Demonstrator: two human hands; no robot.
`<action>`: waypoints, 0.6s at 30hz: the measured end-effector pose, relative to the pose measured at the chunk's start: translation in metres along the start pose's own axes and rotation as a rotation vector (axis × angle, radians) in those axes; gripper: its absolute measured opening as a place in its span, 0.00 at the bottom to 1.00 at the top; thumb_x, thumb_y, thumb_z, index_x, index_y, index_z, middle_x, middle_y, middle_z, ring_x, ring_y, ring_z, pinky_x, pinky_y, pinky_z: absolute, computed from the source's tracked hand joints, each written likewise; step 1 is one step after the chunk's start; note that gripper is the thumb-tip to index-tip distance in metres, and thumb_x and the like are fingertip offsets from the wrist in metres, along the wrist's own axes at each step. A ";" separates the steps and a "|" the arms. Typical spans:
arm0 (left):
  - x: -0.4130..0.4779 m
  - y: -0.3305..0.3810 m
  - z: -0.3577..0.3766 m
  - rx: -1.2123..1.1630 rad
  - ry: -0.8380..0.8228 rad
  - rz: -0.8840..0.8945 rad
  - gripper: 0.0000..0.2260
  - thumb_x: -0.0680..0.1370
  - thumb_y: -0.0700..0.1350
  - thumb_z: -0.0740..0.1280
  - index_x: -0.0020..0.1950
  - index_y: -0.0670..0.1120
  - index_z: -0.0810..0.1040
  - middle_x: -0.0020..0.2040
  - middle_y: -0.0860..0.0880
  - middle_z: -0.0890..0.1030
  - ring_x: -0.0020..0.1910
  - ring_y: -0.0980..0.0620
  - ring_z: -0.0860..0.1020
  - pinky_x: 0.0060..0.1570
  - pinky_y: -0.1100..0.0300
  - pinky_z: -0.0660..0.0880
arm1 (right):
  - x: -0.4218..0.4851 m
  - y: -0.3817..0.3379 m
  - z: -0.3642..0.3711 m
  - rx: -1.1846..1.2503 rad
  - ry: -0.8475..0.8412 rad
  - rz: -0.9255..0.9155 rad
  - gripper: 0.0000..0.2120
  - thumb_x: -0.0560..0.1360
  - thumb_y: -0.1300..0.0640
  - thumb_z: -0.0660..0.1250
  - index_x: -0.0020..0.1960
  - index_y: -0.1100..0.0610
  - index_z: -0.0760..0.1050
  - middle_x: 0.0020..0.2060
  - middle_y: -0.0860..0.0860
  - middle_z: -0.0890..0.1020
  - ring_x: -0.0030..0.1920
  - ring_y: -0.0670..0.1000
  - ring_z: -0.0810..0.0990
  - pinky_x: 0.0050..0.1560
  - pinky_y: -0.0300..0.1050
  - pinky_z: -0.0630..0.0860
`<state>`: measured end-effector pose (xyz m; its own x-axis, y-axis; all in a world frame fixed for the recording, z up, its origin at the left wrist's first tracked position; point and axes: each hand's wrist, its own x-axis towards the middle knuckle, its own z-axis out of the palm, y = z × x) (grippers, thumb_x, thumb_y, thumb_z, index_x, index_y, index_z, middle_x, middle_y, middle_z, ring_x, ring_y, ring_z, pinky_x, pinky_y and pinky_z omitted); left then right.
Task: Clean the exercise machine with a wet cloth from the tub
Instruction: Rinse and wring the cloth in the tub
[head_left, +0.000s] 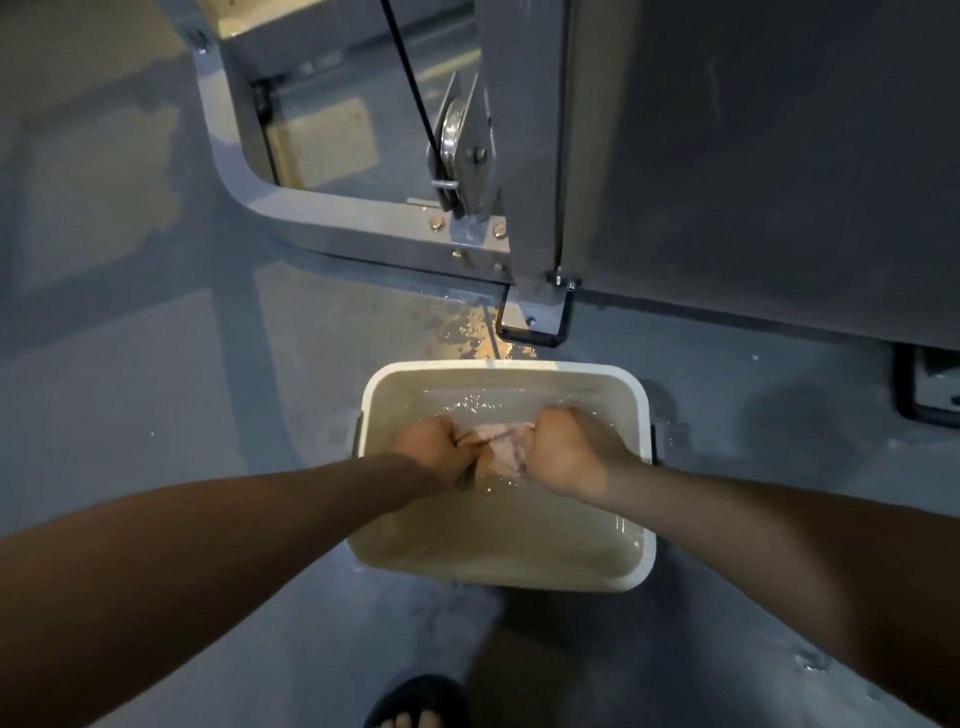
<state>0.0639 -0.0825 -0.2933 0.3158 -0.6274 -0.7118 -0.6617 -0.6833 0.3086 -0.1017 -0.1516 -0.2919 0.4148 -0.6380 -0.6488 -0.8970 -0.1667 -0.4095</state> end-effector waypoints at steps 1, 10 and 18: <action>0.004 -0.001 0.003 -0.021 0.010 -0.023 0.15 0.81 0.50 0.69 0.35 0.47 0.75 0.36 0.48 0.80 0.40 0.47 0.79 0.36 0.59 0.71 | 0.002 0.000 0.002 -0.032 -0.007 0.007 0.14 0.82 0.48 0.62 0.54 0.56 0.80 0.54 0.57 0.83 0.53 0.60 0.82 0.46 0.45 0.75; 0.006 0.004 0.025 -0.734 0.121 -0.294 0.19 0.82 0.56 0.58 0.46 0.44 0.80 0.42 0.43 0.81 0.43 0.43 0.80 0.45 0.56 0.77 | 0.011 -0.008 0.047 0.428 -0.037 0.006 0.10 0.85 0.53 0.60 0.54 0.58 0.77 0.48 0.57 0.83 0.47 0.55 0.83 0.46 0.44 0.75; 0.002 0.021 0.027 -0.645 -0.101 -0.199 0.11 0.84 0.44 0.62 0.62 0.38 0.75 0.54 0.39 0.76 0.47 0.48 0.80 0.45 0.58 0.77 | -0.039 -0.036 0.032 0.636 -0.007 -0.192 0.11 0.84 0.52 0.56 0.47 0.49 0.74 0.38 0.47 0.79 0.38 0.41 0.79 0.42 0.39 0.73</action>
<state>0.0317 -0.0882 -0.3055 0.3040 -0.4505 -0.8395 -0.0502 -0.8875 0.4581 -0.0812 -0.0965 -0.2726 0.5610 -0.6362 -0.5297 -0.5429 0.2003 -0.8156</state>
